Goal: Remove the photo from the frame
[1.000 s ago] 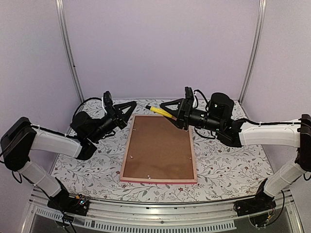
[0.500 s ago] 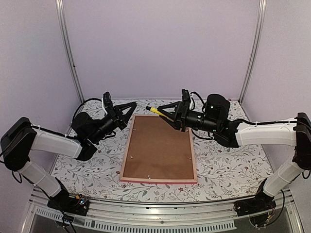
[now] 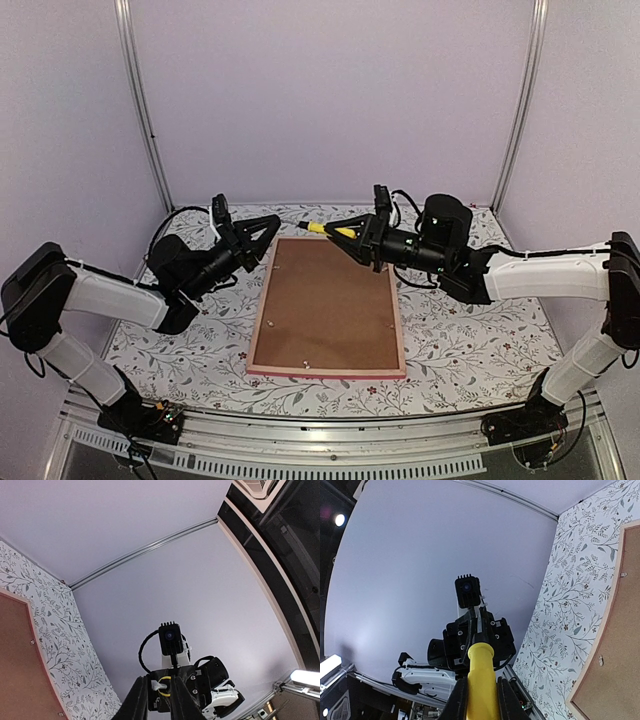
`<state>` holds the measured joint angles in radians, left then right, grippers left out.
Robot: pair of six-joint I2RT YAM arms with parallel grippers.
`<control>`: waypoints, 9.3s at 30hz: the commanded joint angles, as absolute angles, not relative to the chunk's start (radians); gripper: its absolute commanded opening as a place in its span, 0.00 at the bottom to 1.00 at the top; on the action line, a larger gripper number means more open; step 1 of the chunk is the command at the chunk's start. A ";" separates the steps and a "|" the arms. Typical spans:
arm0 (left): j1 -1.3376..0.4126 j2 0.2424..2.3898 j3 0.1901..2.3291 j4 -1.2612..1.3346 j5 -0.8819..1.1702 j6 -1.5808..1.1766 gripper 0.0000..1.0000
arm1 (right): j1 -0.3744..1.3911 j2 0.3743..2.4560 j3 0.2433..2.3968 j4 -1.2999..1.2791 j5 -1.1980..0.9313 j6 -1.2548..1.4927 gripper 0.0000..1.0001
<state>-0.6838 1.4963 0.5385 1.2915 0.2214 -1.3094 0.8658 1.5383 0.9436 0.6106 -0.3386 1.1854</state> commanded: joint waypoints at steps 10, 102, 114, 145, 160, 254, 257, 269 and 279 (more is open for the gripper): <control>-0.616 1.314 0.539 0.804 0.255 -1.046 0.85 | 0.863 1.508 1.001 0.374 -0.249 1.042 0.00; -0.601 2.027 1.184 -0.126 -0.060 -0.802 0.14 | 0.823 1.397 0.993 -0.319 -0.041 0.602 0.00; -0.594 1.906 1.197 -0.156 -0.053 -0.756 0.43 | 0.888 1.551 1.121 -0.291 -0.082 0.597 0.00; -0.596 1.579 0.717 0.062 0.253 -0.697 0.40 | 0.939 2.082 1.636 -0.336 -0.076 0.603 0.00; -0.601 1.641 0.697 0.097 0.238 -0.698 0.38 | 0.949 2.158 1.689 -0.375 -0.102 0.587 0.00; -0.609 1.683 0.742 0.028 0.157 -0.753 0.28 | 1.225 1.585 1.168 -0.712 -0.326 0.391 0.00; -0.609 1.684 0.736 0.035 0.158 -0.755 0.28 | 1.224 1.581 1.160 -0.721 -0.311 0.400 0.00; -0.606 1.688 0.736 0.037 0.157 -0.752 0.28 | 1.224 1.567 1.143 -0.772 -0.307 0.392 0.00; -0.601 1.701 0.739 0.041 0.159 -0.749 0.28 | 1.224 1.554 1.127 -0.842 -0.262 0.392 0.00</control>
